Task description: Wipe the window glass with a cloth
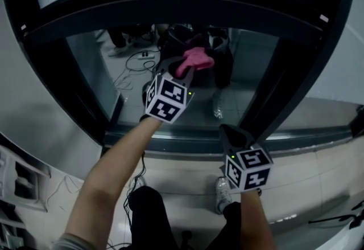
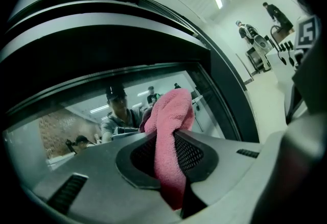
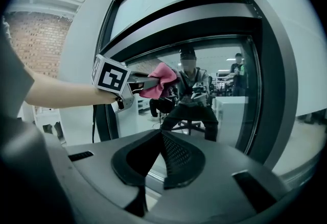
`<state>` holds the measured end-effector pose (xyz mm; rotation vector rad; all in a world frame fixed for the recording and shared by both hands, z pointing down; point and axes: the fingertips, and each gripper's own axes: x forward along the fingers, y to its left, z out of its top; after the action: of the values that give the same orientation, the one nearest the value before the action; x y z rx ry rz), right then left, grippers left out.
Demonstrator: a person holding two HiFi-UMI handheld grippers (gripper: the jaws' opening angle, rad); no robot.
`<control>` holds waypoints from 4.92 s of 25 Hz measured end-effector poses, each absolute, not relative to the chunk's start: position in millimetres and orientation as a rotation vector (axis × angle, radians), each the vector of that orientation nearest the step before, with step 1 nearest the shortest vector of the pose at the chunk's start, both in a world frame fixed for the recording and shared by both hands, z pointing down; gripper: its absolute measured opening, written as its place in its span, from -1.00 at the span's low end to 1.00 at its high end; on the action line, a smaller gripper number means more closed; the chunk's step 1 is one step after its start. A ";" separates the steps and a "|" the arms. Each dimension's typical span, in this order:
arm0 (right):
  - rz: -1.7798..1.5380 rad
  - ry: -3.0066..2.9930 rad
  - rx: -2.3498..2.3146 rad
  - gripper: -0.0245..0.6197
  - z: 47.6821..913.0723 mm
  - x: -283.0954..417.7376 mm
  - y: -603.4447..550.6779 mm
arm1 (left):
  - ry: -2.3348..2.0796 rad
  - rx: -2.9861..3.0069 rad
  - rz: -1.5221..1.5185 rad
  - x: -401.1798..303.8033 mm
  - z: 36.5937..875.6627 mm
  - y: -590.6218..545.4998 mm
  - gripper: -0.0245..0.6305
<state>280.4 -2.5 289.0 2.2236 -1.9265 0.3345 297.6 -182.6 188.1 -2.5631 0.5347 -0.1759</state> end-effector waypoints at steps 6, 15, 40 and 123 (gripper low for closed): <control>0.379 -1.915 2.219 -0.93 310.8 286.1 -5.8 | 0.521 -2.590 -0.219 299.7 221.2 -183.4 -0.75; 0.423 -1.925 2.206 -0.93 329.7 281.3 -12.1 | 0.504 -2.630 -0.293 301.3 264.6 -182.1 -0.75; 0.573 -1.910 2.162 -0.93 399.0 282.5 -24.4 | 0.443 -2.737 -0.493 299.5 391.0 -175.9 -0.75; 0.923 -1.822 1.993 -0.93 552.8 297.0 -66.2 | 0.315 -2.787 -1.170 281.2 745.6 -174.7 -0.75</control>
<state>297.0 -66.2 552.8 1.9927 -1.8218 0.9231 281.2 -174.7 745.6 -2.7875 0.3152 -1.1703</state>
